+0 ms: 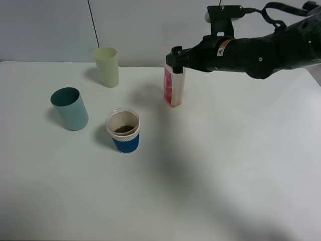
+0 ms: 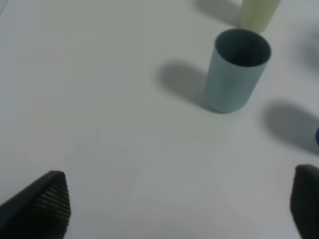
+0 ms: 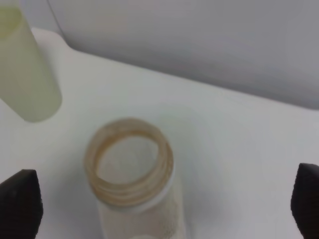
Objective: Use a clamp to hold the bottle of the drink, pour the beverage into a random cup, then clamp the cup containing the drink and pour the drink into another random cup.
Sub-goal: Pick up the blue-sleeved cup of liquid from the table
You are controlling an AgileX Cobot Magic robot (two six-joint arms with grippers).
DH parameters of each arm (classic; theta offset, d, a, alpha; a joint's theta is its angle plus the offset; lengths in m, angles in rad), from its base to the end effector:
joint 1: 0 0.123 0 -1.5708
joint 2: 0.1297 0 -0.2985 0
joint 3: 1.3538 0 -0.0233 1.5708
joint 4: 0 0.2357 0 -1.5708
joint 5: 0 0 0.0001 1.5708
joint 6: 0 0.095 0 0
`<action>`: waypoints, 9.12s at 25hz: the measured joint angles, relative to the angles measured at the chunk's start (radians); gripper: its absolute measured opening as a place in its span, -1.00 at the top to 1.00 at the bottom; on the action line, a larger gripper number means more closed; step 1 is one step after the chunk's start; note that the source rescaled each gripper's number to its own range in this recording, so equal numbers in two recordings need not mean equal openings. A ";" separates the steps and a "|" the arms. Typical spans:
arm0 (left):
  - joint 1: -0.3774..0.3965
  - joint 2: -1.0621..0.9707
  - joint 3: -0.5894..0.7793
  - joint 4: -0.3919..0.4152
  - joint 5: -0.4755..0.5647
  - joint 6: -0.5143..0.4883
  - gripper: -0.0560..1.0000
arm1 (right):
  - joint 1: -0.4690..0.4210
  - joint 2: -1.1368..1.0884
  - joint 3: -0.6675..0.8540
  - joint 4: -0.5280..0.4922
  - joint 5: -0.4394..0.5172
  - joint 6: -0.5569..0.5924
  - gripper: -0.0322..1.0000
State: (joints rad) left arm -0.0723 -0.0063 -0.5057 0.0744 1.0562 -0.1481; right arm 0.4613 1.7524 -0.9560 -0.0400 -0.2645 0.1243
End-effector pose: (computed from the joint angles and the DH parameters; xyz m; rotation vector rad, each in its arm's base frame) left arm -0.0291 0.0083 0.2701 -0.0805 2.0243 -0.0505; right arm 0.3320 0.1661 0.2304 -0.3863 1.9969 0.3569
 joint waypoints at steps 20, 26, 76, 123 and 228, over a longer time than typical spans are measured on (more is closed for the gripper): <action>0.000 0.000 0.000 0.000 0.000 0.000 -0.36 | 0.000 -0.436 0.000 -0.025 0.406 -0.080 -1.00; 0.000 0.000 0.000 0.000 0.000 0.000 -0.36 | 0.000 -0.532 0.000 -0.071 0.518 -0.076 -1.00; 0.000 0.000 0.000 0.000 0.000 0.000 -0.36 | 0.000 -1.327 0.371 -0.078 1.256 -0.024 -1.00; 0.000 0.000 0.000 0.000 0.000 0.000 -0.36 | 0.000 -1.727 0.458 -0.053 1.326 0.005 -1.00; -0.086 0.582 -0.031 0.132 -0.734 0.033 -0.23 | -0.547 -1.727 0.458 -0.053 1.326 0.004 -1.00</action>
State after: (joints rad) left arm -0.1587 0.5752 -0.5364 0.2064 0.3221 -0.1151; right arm -0.0852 0.0255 -0.4979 -0.0928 1.0613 0.1280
